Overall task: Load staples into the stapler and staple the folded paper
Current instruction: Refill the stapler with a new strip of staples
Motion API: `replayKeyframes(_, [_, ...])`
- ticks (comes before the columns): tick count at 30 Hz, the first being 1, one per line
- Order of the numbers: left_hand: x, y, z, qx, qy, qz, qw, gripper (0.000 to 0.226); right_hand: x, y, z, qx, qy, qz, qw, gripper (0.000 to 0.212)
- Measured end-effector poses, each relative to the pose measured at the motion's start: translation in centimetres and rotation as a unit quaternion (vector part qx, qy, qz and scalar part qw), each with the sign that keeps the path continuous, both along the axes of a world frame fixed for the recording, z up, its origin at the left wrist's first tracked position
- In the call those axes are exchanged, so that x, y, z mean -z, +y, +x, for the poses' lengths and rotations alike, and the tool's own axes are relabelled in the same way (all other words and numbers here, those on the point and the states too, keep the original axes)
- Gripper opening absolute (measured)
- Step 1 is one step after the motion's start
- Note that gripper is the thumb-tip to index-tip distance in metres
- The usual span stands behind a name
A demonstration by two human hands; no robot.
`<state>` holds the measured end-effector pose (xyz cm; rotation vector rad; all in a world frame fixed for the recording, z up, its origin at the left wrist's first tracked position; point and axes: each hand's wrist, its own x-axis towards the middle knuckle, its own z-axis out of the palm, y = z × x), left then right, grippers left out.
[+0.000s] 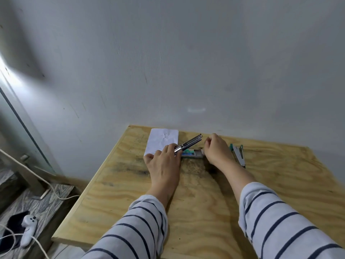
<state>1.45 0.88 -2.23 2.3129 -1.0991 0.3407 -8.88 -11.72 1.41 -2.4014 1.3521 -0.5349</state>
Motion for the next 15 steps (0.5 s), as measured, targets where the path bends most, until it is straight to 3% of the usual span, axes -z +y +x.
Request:
replayKeyframes(3, [0.1, 0.0, -0.1, 0.003, -0.003, -0.004, 1.0, 0.025, 0.2, -0.4, -1.6, 0.024, -0.024, -0.018, 0.999, 0.008])
replayKeyframes(7, [0.0, 0.2, -0.2, 0.004, -0.008, -0.001, 1.0, 0.025, 1.1, -0.5, -3.3, 0.043, -0.016, -0.056, 0.997, 0.012])
replayKeyframes(11, [0.0, 0.2, -0.2, 0.004, -0.012, 0.007, 1.0, 0.027, 1.9, -0.4, -4.2, 0.022, -0.018, -0.099, 0.995, 0.024])
replayKeyframes(15, [0.0, 0.2, -0.2, 0.004, -0.01, 0.01, 1.0, 0.028, 2.1, -0.3, -5.0, -0.026, 0.023, -0.135, 0.99, 0.022])
